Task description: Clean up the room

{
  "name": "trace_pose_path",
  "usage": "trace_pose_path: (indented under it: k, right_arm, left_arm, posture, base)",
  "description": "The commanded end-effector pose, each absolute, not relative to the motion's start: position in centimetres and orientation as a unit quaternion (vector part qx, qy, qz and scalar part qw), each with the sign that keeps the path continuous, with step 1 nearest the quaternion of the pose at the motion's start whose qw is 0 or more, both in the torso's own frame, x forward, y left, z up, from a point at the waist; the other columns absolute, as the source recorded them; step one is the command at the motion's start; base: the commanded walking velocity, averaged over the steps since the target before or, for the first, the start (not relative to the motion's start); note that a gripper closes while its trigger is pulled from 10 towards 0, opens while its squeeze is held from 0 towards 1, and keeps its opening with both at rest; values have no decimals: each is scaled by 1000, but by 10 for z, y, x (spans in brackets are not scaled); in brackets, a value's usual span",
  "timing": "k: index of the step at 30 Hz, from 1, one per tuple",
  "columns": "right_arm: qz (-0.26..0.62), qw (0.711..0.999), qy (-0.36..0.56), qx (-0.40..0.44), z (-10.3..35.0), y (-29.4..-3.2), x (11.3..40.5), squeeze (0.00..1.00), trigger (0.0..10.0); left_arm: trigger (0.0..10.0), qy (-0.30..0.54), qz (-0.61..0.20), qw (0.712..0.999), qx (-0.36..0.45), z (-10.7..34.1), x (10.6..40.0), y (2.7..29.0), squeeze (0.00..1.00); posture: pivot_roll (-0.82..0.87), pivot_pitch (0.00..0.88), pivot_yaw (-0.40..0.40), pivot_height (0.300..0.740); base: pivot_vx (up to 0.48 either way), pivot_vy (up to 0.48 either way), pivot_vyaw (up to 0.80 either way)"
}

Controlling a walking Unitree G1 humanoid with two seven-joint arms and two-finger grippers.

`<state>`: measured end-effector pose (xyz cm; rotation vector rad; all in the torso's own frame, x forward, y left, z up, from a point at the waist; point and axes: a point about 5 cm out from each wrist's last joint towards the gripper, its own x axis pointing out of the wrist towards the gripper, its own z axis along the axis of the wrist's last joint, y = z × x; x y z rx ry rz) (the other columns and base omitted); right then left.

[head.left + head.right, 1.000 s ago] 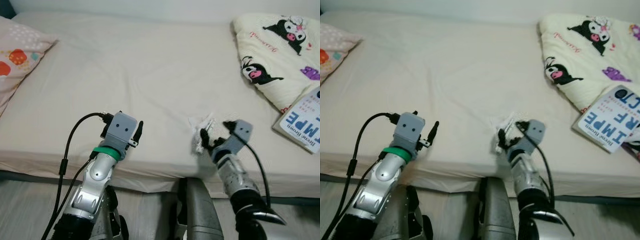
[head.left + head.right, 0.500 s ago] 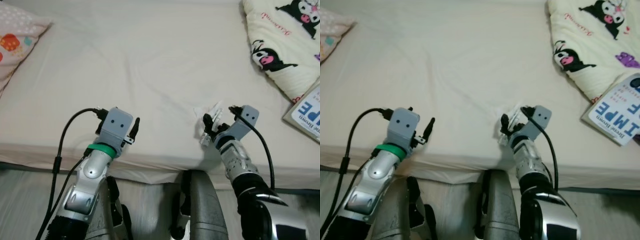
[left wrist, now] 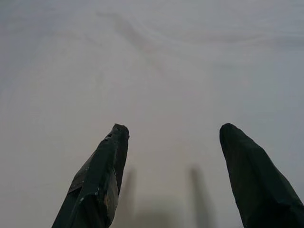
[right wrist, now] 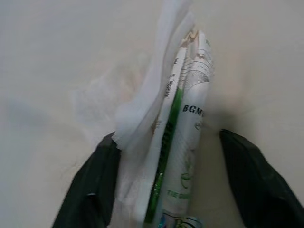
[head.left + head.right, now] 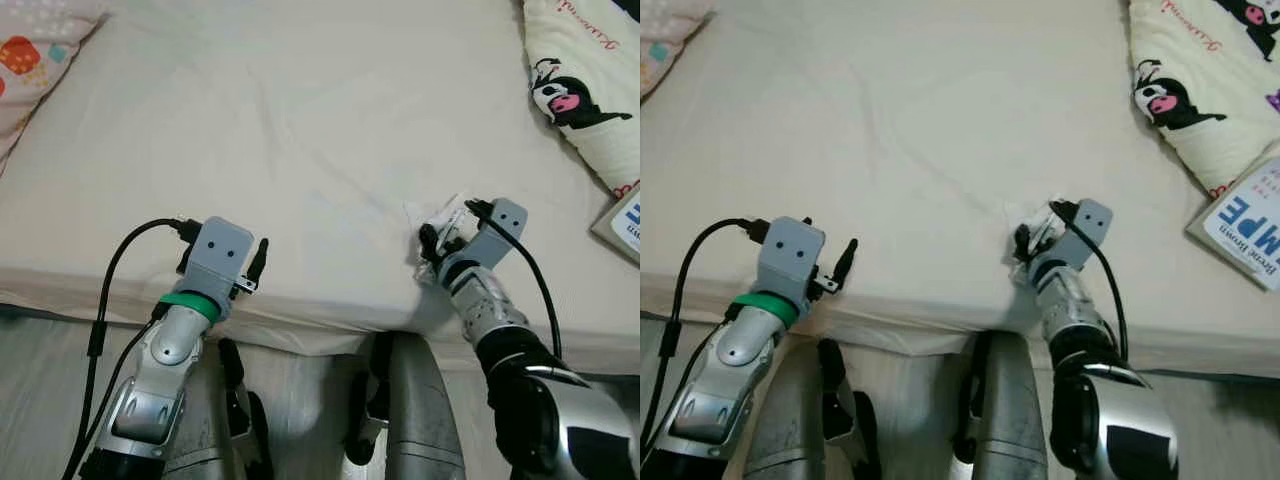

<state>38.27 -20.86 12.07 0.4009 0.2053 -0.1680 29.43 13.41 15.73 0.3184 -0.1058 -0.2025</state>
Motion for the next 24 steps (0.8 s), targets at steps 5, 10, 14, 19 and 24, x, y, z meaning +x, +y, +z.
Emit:
trace_pose_path:
  k: [5, 10, 14, 19, 24]
  right_arm:
    - [-81, 966, 150, 195, 103, -208, 376, 0, 0]
    - [-68, 966, 148, 199, 107, -206, 378, 0, 0]
    - [-64, 966, 143, 205, 111, -207, 380, 0, 0]
    - [-55, 967, 136, 208, 114, -206, 381, 0, 0]
    - [-25, 969, 111, 218, 125, -195, 387, 0, 0]
  left_arm:
    - [10000, -31, -98, 982, 155, 150, 290, 136, 0]
    - [10000, -32, -99, 983, 152, 150, 293, 133, 0]
    - [10000, -36, -97, 983, 149, 152, 297, 130, 0]
    - [10000, -37, -89, 985, 140, 152, 298, 129, 0]
    - [10000, -30, -88, 986, 135, 147, 298, 131, 0]
  posture:
    - [47, 351, 52, 571]
    - [37, 329, 49, 571]
    - [18, 317, 33, 571]
    - [-65, 321, 12, 571]
    - [-121, 284, 77, 571]
  base:
    - [0, 0, 0]
    - [0, 0, 0]
    - [0, 0, 0]
    - [0, 0, 0]
    - [0, 0, 0]
